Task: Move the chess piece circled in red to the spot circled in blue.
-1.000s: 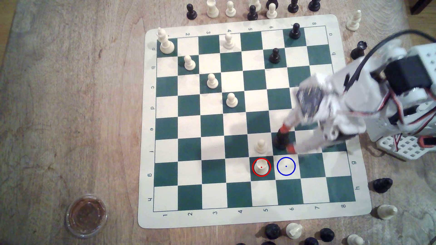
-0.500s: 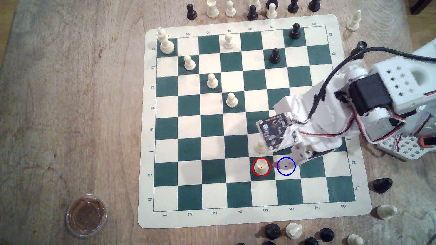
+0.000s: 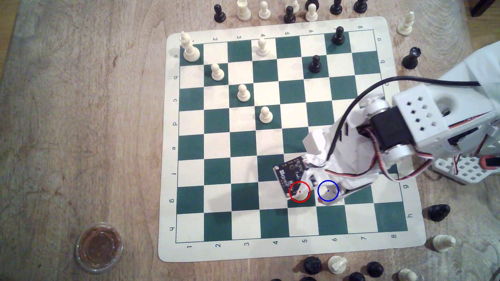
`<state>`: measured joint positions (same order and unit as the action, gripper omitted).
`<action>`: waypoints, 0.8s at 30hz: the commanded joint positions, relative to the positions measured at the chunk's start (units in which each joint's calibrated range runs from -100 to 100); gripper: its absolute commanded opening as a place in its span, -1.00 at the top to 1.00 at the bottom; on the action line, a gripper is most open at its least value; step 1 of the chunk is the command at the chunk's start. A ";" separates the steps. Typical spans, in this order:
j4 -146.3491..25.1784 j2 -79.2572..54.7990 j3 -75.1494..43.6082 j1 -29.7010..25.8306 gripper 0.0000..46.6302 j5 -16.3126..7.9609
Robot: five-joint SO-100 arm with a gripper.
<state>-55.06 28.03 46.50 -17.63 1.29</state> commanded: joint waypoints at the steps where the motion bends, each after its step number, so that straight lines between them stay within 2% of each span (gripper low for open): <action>1: 2.07 0.07 -4.79 0.54 0.34 0.10; 4: 3.14 -0.78 -4.88 0.61 0.26 0.34; 24: 6.41 -10.28 -8.33 2.02 0.29 0.59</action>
<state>-49.64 18.14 42.52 -16.37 1.59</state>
